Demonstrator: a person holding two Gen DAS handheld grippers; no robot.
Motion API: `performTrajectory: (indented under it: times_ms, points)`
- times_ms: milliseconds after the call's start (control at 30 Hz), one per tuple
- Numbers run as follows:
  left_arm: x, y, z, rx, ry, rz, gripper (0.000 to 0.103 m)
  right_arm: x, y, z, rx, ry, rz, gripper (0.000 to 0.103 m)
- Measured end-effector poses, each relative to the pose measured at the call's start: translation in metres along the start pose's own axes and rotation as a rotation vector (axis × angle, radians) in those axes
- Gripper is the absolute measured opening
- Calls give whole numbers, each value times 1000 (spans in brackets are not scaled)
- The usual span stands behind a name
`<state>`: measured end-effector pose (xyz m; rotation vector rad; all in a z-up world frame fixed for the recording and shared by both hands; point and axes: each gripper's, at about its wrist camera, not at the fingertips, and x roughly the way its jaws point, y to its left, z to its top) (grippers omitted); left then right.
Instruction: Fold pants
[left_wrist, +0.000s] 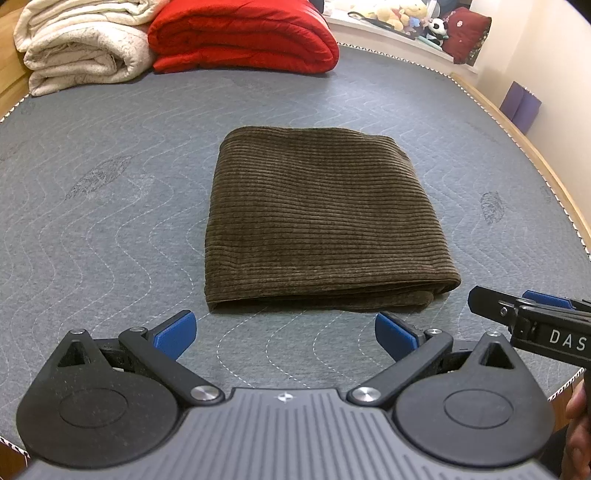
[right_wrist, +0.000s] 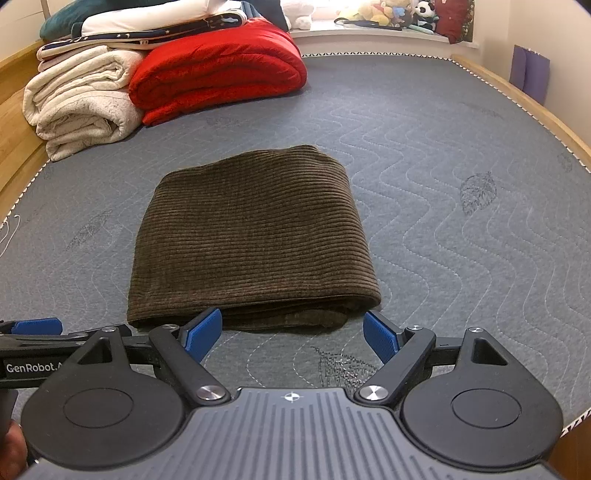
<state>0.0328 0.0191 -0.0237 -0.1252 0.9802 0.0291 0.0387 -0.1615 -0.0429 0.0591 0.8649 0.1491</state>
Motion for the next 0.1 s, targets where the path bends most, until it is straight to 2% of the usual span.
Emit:
performTrajectory:
  times_ms: [100]
  points:
    - [0,0,0,0,-4,0,103,0,-1,0,-1,1,1,85]
